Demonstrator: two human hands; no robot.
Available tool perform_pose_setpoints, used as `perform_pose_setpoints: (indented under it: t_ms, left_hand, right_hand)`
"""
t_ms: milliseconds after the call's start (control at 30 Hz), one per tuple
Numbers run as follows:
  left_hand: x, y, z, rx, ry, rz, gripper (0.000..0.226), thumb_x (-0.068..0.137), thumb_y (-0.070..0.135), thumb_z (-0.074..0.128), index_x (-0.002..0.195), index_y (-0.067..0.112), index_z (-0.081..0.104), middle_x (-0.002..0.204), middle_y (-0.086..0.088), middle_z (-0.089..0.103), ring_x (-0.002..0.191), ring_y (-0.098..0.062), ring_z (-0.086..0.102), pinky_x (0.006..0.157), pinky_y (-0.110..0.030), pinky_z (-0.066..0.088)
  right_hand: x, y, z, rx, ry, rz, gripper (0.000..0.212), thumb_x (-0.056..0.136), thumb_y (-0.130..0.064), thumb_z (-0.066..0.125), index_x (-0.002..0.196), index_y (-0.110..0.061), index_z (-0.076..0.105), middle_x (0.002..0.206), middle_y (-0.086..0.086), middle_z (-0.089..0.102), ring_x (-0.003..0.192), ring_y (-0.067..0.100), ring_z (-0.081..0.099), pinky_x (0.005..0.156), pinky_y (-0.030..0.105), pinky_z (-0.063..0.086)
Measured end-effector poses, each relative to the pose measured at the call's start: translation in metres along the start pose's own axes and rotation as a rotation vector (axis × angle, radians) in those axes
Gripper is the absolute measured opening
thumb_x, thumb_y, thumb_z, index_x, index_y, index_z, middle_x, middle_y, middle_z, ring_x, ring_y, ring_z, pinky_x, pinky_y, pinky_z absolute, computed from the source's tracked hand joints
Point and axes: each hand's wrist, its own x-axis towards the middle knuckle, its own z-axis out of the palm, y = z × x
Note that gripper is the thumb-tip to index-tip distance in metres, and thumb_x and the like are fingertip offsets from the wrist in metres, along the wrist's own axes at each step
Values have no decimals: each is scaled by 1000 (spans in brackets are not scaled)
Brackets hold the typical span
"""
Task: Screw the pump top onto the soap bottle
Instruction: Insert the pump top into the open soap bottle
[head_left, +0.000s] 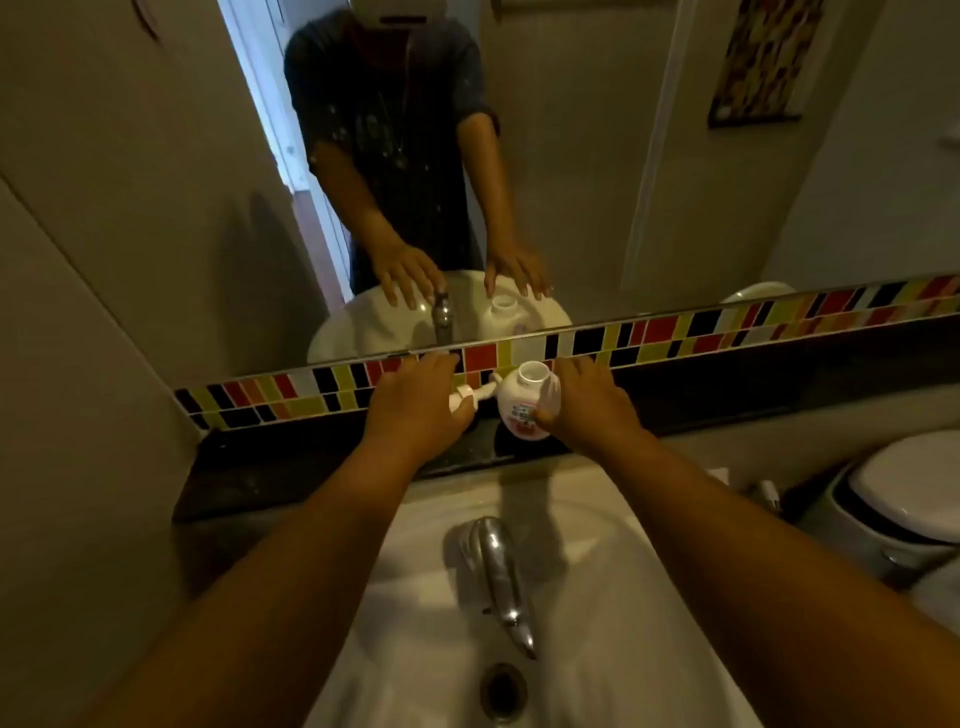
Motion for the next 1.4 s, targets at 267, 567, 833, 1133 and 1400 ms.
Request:
perform_pose_setpoints:
  t_ms: [267,567,833,1133,1400]
  left_hand:
    - [22,4,61,-10,-60,-101,50,86,40,67,130,22,54,128,-6,63,116,-28,58,93,-42,49]
    - [46,-7,88,114,-111,-140,54,84,39,72,131,21,52,132,-5,61,119,-27,57,95,-41,47]
    - [51,-15,79,-1,-138,-230,36,82,23,75,114,14,60,110,-11,67,97,-28,64,72,-33,45]
    - [50,3,22,-650,-68,-275,41,78,21,80,109,19,53,106,0,60,87,-9,59,67,-23,47]
    - [68,53,0,-1054,153,-240,43,85,21,73,121,18,50,124,3,62,106,-11,64,79,-22,57]
  right_hand:
    - [24,24,31,182,-39,78,70,66,-54,74,124,-29,45,128,5,57,124,30,47,104,52,32]
    - [26,42,40,237,-20,34,65,73,-49,71,128,-27,44,132,5,54,127,27,43,109,49,23]
    - [27,45,41,259,-34,20,65,73,-52,69,128,-27,43,131,3,56,125,24,46,109,47,23]
    - [27,48,43,278,-24,-1,65,73,-52,70,127,-28,44,130,3,56,125,24,46,109,48,21]
    - [29,46,45,258,-26,24,65,72,-52,70,126,-28,45,130,4,57,124,26,47,109,50,22]
